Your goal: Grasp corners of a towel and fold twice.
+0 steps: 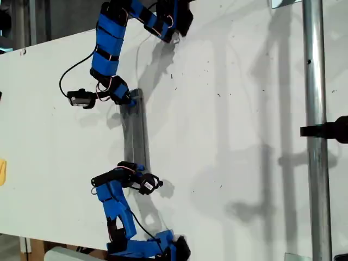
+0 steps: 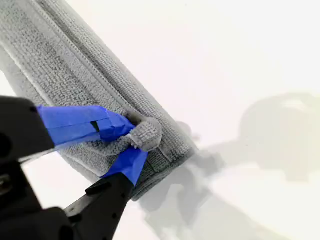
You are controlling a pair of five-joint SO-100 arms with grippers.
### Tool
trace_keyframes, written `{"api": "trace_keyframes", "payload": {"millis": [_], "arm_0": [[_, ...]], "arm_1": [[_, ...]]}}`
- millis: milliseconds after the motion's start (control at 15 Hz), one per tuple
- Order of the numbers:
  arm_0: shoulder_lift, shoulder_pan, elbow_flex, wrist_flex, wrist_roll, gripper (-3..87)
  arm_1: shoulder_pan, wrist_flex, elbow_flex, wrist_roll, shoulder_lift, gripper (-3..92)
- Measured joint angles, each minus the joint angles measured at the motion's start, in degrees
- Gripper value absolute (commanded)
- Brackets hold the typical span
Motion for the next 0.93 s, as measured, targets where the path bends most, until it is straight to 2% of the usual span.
{"api": "trace_keyframes", "payload": {"millis": [200, 333, 467, 667, 933], "arm_0": [[-3.52, -1.23, 2.37, -2.72, 0.26, 2.6], [-5.8, -3.16, 2.46, -2.81, 0.7, 3.2], [-5.89, -3.43, 2.55, -1.85, 0.62, 5.8], [-2.37, -3.6, 3.25, 2.81, 0.35, 15.9], [13.1, -3.34, 7.91, 4.66, 2.72, 24.2]], "arm_1": [[0.09, -2.55, -0.7, 0.79, -7.03, 0.8], [1.23, -1.93, -4.31, 1.49, -10.99, 19.0], [3.16, 2.2, -5.98, 2.46, -11.87, 29.7], [5.54, 7.38, -5.98, 3.25, -9.93, 31.6], [7.21, 10.37, -5.19, 3.43, -2.9, 32.3]]}}
